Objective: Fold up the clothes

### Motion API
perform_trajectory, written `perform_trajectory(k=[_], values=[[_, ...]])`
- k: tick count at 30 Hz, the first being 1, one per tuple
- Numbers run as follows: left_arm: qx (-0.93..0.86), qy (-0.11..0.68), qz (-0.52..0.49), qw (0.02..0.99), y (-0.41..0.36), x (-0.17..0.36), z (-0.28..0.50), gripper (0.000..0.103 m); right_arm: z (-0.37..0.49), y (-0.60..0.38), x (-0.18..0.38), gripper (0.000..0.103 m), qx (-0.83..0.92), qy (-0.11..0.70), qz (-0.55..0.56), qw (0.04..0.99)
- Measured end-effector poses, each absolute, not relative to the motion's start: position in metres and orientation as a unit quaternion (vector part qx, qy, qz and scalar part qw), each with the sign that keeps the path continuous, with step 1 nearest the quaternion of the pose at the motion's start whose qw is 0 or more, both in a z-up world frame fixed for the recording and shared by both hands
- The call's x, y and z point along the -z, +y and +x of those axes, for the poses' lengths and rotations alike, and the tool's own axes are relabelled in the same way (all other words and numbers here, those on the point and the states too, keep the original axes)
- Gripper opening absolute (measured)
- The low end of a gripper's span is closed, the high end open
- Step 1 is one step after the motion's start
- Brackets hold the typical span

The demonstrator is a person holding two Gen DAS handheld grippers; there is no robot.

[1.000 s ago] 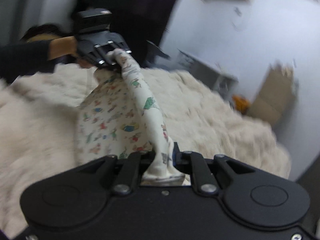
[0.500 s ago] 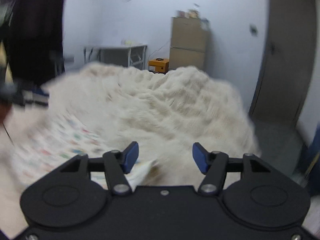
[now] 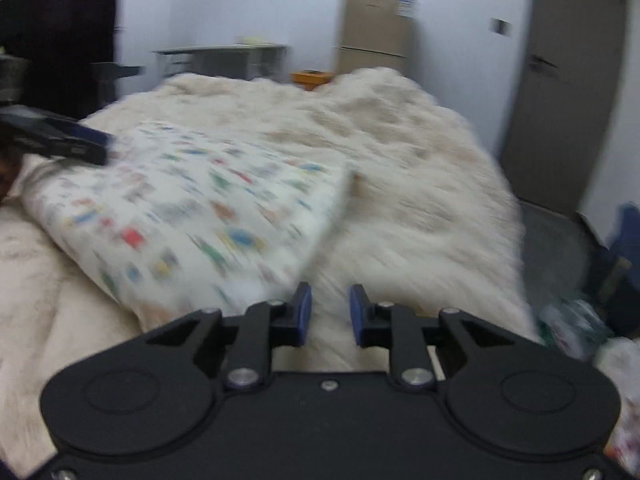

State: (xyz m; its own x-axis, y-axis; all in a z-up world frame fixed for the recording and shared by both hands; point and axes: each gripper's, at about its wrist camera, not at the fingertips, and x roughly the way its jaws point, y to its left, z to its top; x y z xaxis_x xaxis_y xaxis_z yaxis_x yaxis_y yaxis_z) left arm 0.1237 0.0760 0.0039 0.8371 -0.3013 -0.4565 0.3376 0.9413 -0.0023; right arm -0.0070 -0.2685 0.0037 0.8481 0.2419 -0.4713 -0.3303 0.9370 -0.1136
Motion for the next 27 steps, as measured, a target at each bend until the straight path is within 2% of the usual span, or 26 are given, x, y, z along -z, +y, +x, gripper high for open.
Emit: perform_trajectory(k=[3, 7, 10, 11, 13, 16, 27], values=[[0.198, 0.192, 0.039, 0.960, 0.049, -0.019, 0.099, 0.068, -0.021, -0.257, -0.019, 0.032, -0.167, 0.190, -0.087, 0.963], [0.208, 0.168, 0.064, 0.962, 0.005, -0.014, 0.077, 0.068, -0.042, -0.216, -0.029, 0.033, -0.209, 0.141, -0.084, 0.964], [0.162, 0.173, 0.100, 0.966, -0.012, 0.008, 0.079, 0.069, -0.032, -0.182, -0.006, 0.034, -0.204, 0.154, -0.106, 0.961], [0.147, 0.178, 0.100, 0.968, -0.014, 0.017, 0.081, 0.070, -0.029, -0.173, 0.004, 0.036, -0.194, 0.156, -0.118, 0.961], [0.123, 0.187, 0.075, 0.972, -0.008, 0.033, 0.081, 0.082, -0.029, -0.166, 0.022, 0.047, -0.179, 0.157, -0.124, 0.963], [0.109, 0.188, 0.070, 0.974, -0.005, 0.035, 0.084, 0.089, -0.025, -0.164, 0.028, 0.054, -0.171, 0.166, -0.119, 0.964], [0.106, 0.195, 0.063, 0.973, 0.001, 0.037, 0.091, 0.098, -0.017, -0.188, 0.028, 0.055, -0.186, 0.195, -0.038, 0.962]])
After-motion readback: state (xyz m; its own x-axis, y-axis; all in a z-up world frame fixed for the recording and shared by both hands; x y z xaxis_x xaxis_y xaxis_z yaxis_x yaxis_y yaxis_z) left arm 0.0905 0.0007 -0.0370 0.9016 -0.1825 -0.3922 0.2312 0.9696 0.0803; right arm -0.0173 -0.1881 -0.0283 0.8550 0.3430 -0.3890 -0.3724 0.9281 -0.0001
